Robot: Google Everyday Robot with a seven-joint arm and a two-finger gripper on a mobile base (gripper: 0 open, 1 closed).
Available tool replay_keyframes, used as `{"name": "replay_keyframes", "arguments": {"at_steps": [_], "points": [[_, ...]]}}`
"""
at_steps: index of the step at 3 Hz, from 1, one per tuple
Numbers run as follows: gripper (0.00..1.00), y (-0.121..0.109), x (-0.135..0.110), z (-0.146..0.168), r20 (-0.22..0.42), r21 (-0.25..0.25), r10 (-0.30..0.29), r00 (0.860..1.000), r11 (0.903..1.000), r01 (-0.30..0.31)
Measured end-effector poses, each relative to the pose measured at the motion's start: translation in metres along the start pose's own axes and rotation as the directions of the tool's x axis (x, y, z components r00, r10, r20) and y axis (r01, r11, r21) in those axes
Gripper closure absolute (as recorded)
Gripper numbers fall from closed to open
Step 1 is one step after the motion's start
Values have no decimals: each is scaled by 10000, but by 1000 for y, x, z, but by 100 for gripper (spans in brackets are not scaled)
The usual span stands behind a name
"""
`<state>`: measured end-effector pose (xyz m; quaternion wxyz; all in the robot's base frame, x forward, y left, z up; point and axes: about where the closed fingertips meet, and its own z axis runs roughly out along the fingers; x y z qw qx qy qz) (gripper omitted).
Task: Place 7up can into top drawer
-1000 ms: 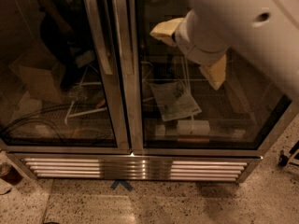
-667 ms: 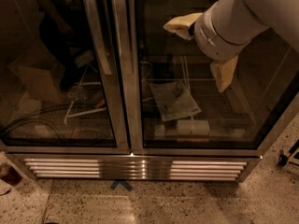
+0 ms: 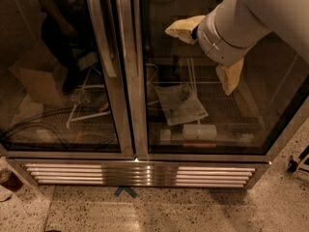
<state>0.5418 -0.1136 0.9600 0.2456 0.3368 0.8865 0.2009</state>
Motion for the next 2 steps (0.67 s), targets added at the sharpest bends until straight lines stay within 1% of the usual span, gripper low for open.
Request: {"name": "replay_keyframes", "arguments": {"at_steps": [1,2], "points": [[0,1,0,-1,-73,-83,447,9990,9990,-448],[0,1,0,-2,-126,-116,724,9973,9973,-726]]}}
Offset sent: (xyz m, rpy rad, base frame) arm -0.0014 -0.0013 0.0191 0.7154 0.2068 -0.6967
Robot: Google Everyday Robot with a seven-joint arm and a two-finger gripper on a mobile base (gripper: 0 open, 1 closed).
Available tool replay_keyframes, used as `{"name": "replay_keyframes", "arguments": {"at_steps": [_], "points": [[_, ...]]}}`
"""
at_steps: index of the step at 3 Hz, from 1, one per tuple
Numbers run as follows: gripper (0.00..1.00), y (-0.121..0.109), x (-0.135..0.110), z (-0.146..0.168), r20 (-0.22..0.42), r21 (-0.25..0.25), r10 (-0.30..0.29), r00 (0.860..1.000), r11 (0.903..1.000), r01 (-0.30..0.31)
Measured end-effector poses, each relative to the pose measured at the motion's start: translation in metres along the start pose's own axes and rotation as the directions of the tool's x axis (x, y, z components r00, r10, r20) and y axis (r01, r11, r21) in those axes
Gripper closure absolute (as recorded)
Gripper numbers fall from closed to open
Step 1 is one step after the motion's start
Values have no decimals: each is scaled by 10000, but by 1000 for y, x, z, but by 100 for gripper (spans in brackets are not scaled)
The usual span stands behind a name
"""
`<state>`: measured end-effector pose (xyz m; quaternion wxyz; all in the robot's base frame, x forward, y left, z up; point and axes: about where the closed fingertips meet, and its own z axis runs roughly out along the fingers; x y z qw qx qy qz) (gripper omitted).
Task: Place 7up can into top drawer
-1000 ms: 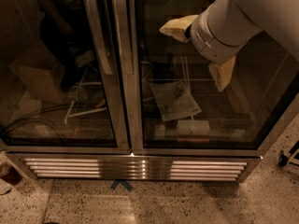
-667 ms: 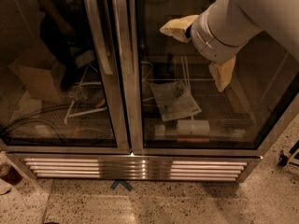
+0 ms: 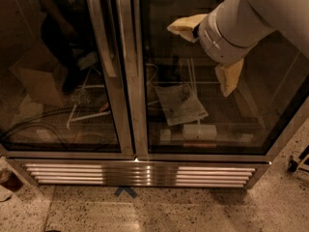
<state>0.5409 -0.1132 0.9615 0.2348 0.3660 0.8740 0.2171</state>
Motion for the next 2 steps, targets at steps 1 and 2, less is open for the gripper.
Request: {"name": "replay_keyframes", "arguments": {"at_steps": [1,2], "points": [[0,0,-1,0,-21,-36,46,10000,10000,-46],[0,0,-2,0,-50,-85,109,9999,9999,-109]]}}
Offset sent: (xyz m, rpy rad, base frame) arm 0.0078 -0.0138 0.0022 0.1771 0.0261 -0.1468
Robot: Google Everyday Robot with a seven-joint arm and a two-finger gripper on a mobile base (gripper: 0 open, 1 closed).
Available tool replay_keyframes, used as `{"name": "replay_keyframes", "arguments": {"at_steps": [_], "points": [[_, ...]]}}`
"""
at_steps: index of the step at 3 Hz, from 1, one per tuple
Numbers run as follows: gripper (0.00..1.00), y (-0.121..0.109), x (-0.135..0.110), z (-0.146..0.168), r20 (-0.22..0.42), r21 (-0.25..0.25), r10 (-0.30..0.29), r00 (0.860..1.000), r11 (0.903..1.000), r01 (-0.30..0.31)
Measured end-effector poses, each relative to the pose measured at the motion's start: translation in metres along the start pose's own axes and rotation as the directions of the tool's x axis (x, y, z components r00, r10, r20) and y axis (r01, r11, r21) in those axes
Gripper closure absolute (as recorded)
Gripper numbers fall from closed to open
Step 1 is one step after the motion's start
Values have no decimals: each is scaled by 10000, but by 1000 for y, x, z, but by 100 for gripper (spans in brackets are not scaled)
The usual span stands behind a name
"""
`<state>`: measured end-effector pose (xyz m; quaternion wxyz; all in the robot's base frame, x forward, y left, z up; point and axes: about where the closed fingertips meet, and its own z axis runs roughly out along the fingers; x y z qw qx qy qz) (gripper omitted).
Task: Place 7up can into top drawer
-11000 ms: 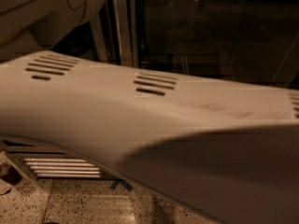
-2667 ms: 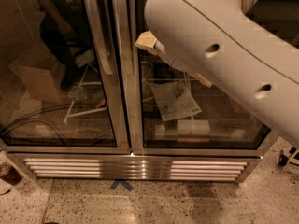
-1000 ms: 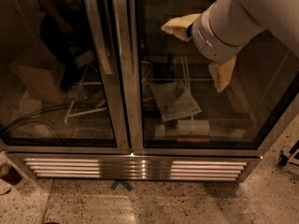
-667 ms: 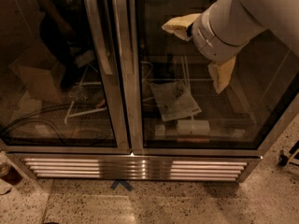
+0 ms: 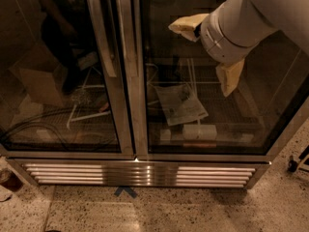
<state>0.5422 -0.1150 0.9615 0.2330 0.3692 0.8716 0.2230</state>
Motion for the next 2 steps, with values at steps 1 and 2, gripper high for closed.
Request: {"name": "replay_keyframes", "arguments": {"at_steps": [1,2], "points": [[0,0,0,0,-1,-2,5,10000,10000,-5],[0,0,0,0,-2,-3,7,10000,10000,-7]]}}
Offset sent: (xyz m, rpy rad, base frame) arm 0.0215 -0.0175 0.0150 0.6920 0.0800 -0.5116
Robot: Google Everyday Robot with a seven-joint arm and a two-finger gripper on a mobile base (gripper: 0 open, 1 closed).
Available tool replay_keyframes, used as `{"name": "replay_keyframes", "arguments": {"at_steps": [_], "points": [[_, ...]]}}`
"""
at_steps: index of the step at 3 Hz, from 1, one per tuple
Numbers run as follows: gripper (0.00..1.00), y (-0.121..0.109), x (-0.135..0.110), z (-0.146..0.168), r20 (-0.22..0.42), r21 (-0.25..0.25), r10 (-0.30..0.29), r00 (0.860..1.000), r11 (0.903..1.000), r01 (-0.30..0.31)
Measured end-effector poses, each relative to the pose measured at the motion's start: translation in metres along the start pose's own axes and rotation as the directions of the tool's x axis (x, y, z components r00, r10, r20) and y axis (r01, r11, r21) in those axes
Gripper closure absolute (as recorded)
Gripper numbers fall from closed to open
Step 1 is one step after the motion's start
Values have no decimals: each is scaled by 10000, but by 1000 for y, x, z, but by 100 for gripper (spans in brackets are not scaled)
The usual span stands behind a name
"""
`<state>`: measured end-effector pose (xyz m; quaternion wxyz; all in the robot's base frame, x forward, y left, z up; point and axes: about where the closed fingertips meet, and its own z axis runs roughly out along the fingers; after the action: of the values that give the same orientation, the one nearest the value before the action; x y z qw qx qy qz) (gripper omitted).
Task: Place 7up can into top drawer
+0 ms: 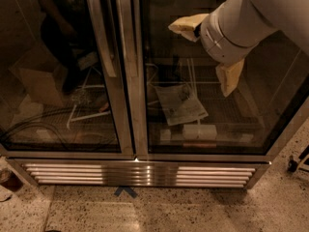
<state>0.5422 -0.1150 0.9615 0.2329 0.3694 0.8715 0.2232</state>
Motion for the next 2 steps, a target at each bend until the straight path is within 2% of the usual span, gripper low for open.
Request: {"name": "replay_keyframes", "arguments": {"at_steps": [1,2], "points": [[0,0,0,0,0,0,0,10000,10000,0],[0,9,-1,3,-87,-619,-877,9961,9943,870]]}}
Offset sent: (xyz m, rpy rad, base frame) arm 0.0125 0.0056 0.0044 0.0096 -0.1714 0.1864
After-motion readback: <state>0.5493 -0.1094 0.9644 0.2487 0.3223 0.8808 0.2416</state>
